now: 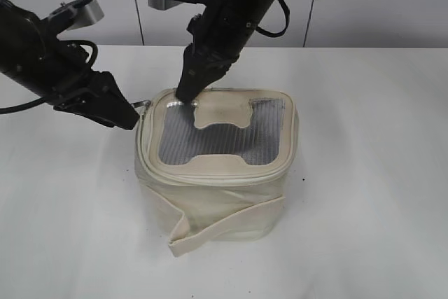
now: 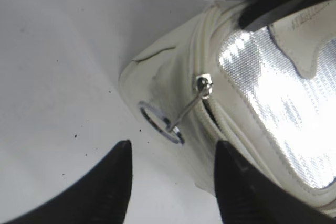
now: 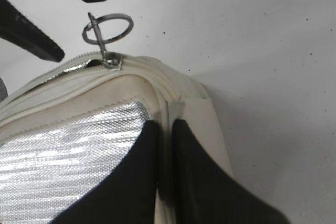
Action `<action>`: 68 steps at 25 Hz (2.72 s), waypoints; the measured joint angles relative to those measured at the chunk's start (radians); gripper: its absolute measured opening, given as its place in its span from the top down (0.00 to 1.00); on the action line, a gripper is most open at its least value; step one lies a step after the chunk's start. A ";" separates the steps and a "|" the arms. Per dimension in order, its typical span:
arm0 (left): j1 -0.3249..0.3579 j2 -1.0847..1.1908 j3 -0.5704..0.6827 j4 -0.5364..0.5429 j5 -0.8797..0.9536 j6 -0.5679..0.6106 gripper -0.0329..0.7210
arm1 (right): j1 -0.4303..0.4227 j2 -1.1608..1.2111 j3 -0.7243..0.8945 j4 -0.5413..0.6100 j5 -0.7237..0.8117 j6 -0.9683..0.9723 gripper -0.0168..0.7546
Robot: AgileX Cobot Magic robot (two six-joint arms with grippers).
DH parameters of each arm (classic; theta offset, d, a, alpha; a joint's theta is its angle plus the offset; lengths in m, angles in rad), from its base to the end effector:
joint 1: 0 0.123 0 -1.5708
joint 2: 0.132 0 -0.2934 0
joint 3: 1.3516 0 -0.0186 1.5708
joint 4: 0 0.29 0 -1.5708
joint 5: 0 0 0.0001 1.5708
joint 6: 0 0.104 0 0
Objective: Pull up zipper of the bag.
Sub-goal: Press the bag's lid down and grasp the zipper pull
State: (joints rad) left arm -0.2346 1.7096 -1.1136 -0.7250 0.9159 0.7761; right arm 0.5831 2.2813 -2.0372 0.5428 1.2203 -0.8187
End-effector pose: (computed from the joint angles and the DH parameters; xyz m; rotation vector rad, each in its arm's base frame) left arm 0.3432 -0.1383 0.1959 0.8093 2.6226 -0.7699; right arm 0.4150 0.3342 0.2031 -1.6540 2.2644 0.7198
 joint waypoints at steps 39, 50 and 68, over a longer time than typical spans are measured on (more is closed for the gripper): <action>-0.051 0.021 -0.005 0.075 0.027 0.019 0.96 | 0.001 -0.001 0.000 0.000 0.002 0.025 0.91; -0.051 0.020 -0.009 0.093 0.120 -0.042 0.96 | 0.007 -0.004 0.000 0.000 0.011 0.061 0.92; -0.096 0.001 -0.018 0.129 0.158 -0.103 0.96 | 0.014 -0.004 -0.023 -0.012 0.013 0.100 0.92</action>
State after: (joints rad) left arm -0.3302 1.7103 -1.1318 -0.5959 1.0734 0.6734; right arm 0.5975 2.2775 -2.0601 0.5310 1.2333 -0.7189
